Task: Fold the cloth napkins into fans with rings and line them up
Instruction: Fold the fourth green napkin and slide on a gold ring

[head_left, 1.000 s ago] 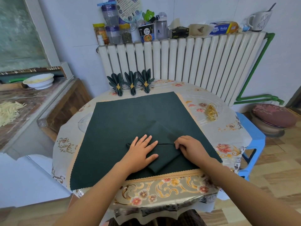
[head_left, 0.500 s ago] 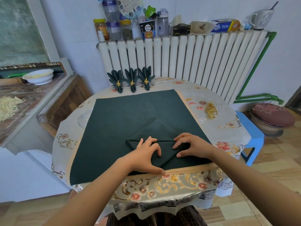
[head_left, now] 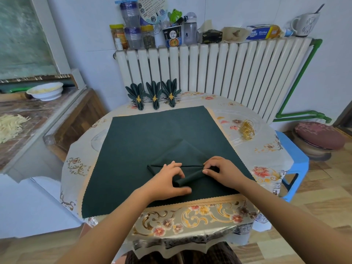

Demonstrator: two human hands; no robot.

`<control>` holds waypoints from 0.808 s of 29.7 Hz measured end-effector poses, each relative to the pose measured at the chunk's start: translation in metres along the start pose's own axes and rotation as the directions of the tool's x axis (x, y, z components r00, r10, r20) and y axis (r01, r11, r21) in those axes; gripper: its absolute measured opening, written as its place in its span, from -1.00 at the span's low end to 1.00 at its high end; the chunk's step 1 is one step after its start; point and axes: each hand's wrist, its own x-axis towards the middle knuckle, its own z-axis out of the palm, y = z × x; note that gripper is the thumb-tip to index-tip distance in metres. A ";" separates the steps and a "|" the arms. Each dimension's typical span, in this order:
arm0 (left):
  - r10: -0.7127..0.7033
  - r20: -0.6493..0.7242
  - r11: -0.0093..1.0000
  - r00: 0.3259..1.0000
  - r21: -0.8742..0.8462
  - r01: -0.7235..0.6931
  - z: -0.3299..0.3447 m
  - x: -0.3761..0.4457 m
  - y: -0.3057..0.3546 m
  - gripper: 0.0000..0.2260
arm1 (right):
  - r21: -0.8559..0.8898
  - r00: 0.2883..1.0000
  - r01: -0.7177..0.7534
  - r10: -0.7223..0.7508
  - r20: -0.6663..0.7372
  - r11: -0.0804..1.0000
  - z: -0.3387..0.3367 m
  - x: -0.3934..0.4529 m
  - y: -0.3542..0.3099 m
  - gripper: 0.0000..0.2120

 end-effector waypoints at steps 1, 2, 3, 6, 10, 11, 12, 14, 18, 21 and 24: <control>-0.023 -0.077 0.998 0.997 -0.052 0.019 0.001 0.001 0.001 -0.71 | -0.003 1.000 -0.002 0.002 -0.023 1.000 0.001 0.000 0.000 -0.93; -0.064 -0.162 0.994 0.985 -0.097 0.049 0.003 0.002 0.001 -0.69 | -0.001 0.999 -0.008 0.008 -0.045 1.000 0.003 0.000 0.000 -0.93; -0.113 -0.239 0.988 0.964 -0.133 0.083 0.005 0.004 0.000 -0.66 | 0.006 0.997 -0.015 0.015 -0.070 1.000 0.005 -0.001 -0.001 -0.93; -0.195 -0.392 0.976 0.899 -0.165 0.139 0.011 0.009 -0.002 -0.72 | 0.022 0.988 -0.024 0.027 -0.150 0.999 0.011 -0.001 -0.003 -0.94; -0.203 -0.507 0.979 0.838 -0.119 0.165 0.023 0.020 -0.003 -0.84 | 0.025 0.978 -0.038 0.042 -0.203 0.999 0.015 0.000 -0.004 -0.93; -0.199 -0.531 0.980 0.824 -0.102 0.170 0.026 0.023 -0.003 -0.86 | 0.020 0.978 -0.040 0.043 -0.203 0.999 0.015 0.000 -0.003 -0.93; -0.194 -0.557 0.980 0.808 -0.081 0.180 0.028 0.024 -0.004 -0.88 | 0.015 0.979 -0.041 0.043 -0.200 0.999 0.016 0.001 -0.004 -0.92; -0.188 -0.598 0.979 0.779 -0.048 0.199 0.032 0.028 -0.006 -0.90 | 0.007 0.979 -0.054 0.055 -0.199 0.998 0.017 0.003 -0.003 -0.91; -0.202 -0.624 0.973 0.755 -0.043 0.225 0.034 0.032 -0.007 -0.91 | -0.024 0.982 -0.039 0.034 -0.186 0.999 0.016 0.003 -0.002 -0.90; -0.224 -0.625 0.968 0.748 -0.056 0.243 0.034 0.034 -0.007 -0.91 | -0.059 0.984 -0.026 0.016 -0.178 0.998 0.016 0.004 -0.003 -0.88; -0.226 -0.628 0.966 0.745 -0.046 0.254 0.035 0.034 -0.008 -0.91 | -0.090 0.980 -0.038 0.019 -0.199 0.995 0.019 0.003 -0.003 -0.87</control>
